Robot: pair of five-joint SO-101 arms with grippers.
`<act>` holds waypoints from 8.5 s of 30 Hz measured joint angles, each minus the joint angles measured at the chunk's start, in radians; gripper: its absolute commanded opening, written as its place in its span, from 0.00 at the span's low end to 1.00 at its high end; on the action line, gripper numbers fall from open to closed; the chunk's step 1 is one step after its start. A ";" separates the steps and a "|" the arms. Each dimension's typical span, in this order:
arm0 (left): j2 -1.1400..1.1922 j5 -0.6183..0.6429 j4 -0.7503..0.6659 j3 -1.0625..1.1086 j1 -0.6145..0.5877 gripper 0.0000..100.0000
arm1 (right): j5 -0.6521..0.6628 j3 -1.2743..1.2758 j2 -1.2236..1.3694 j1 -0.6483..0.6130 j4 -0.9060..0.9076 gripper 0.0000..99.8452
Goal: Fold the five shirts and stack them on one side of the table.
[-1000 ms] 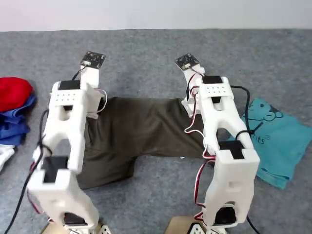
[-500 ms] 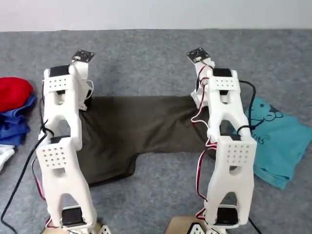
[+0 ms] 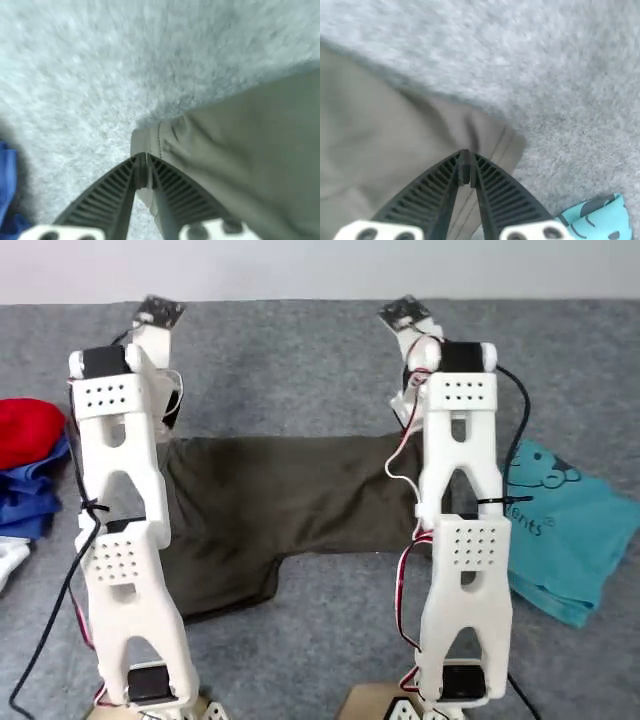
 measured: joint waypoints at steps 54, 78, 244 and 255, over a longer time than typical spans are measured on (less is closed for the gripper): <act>-0.810 -0.092 -0.020 0.922 -0.026 0.01 | 0.014 0.710 -0.479 -0.137 0.031 0.01; -0.738 -0.226 -0.121 0.973 -1.016 0.01 | 0.060 0.927 -0.514 -0.822 -0.012 0.25; -0.605 -0.232 -0.152 0.948 -1.154 0.01 | 0.164 1.682 -0.916 -1.026 -0.591 0.24; -0.605 -0.232 -0.184 0.948 -1.154 0.01 | 0.164 1.567 -0.730 -1.082 -0.582 0.12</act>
